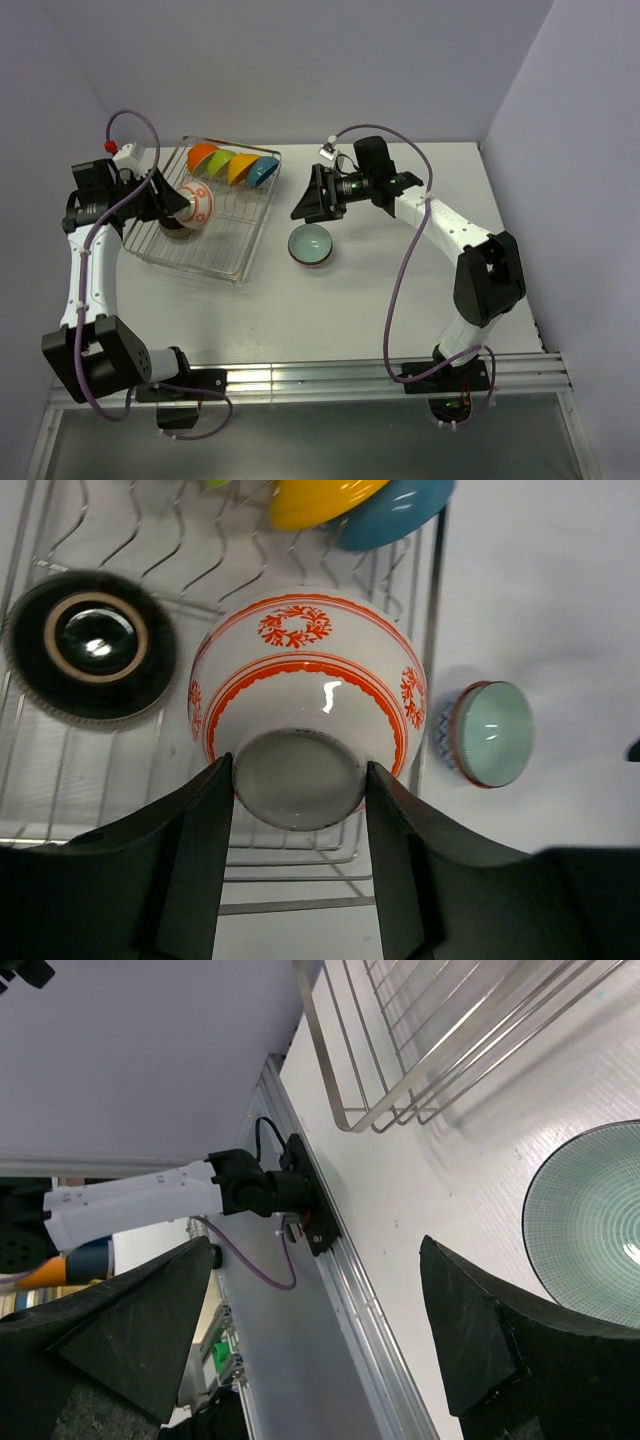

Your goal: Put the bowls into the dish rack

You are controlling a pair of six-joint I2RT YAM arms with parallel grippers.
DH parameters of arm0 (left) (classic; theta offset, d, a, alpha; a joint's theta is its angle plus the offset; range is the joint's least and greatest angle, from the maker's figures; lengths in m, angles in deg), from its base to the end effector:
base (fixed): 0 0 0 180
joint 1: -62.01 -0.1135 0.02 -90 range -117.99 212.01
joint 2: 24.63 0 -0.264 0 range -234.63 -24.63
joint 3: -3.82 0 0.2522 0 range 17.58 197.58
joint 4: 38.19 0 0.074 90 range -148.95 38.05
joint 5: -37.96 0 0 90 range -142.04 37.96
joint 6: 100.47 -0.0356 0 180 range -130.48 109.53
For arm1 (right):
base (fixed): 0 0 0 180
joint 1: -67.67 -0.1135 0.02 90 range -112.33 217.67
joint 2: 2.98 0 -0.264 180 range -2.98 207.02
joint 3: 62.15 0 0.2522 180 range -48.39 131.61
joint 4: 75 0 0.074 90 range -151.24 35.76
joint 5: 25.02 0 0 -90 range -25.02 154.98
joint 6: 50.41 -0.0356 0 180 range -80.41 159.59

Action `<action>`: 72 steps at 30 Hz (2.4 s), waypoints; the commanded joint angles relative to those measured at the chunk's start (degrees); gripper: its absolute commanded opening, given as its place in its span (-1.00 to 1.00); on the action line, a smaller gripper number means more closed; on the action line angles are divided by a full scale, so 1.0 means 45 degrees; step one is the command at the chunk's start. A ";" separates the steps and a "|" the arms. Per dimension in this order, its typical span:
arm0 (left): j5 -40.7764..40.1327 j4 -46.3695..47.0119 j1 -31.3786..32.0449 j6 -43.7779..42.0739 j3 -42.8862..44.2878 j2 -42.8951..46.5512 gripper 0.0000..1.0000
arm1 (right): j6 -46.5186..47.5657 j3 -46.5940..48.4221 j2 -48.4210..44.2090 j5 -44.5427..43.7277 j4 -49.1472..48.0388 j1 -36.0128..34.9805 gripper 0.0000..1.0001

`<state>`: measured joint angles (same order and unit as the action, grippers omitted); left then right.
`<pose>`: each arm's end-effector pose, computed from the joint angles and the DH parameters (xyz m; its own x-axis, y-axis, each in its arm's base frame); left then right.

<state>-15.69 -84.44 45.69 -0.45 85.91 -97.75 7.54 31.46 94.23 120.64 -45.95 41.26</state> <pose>0.2690 0.0568 0.3433 -0.6118 -0.3252 -0.7211 0.1217 0.8621 -0.4920 0.3309 0.1972 0.3088 -0.8731 -0.0994 -0.4773 -0.4840 0.2935 0.8244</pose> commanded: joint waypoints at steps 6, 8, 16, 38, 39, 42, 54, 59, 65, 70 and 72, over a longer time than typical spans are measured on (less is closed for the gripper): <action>-0.2180 -0.1178 -0.0085 -0.3065 0.0771 -0.1365 -1.00 | 0.1107 0.0653 -0.0411 0.0093 0.0918 0.0010 0.83; -0.2337 -0.1276 -0.0105 -0.3222 0.0888 -0.1620 -1.00 | 0.1243 0.0711 -0.0391 0.0112 0.1035 0.0030 0.83; -0.3293 -0.1979 -0.0104 -0.4023 0.1279 -0.2812 -1.00 | 0.1458 0.0711 -0.0255 0.0151 0.1251 0.0010 0.83; -0.3216 -0.3541 -0.0007 -0.5625 0.1221 -0.3105 -1.00 | 0.1557 0.0849 0.0175 0.0444 0.1602 0.0011 0.83; -0.3449 -0.3542 0.0012 -0.5645 0.1182 -0.3164 -1.00 | 0.1557 0.0868 0.0156 0.0444 0.1641 0.0030 0.83; -0.4053 -0.3387 0.0052 -0.5626 0.1045 -0.3340 -1.00 | 0.1615 0.0868 0.0175 0.0444 0.1700 0.0010 0.83; -0.6262 -0.2468 0.0091 -0.5255 0.0772 -0.3360 -1.00 | 0.1635 0.0946 0.0273 0.0424 0.1837 -0.0009 0.83; -0.6984 -0.2078 0.0110 -0.5196 0.0479 -0.3184 -1.00 | 0.1732 0.0946 0.0254 0.0385 0.1915 0.0010 0.83; -0.7513 -0.1804 0.0091 -0.5293 0.0400 -0.3282 -1.00 | 0.1771 0.0966 0.0312 0.0385 0.1993 0.0010 0.83; -0.7922 -0.1569 0.0091 -0.5235 0.0303 -0.3438 -0.99 | 0.1927 0.0946 0.0254 0.0327 0.2110 0.0010 0.83; -0.8021 -0.1530 0.0110 -0.5176 0.0302 -0.3496 -1.00 | 0.1986 0.0926 0.0254 0.0307 0.2169 0.0010 0.84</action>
<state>-47.16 -95.02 46.46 -24.17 87.40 -113.86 15.06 32.97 94.89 121.40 -36.77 41.26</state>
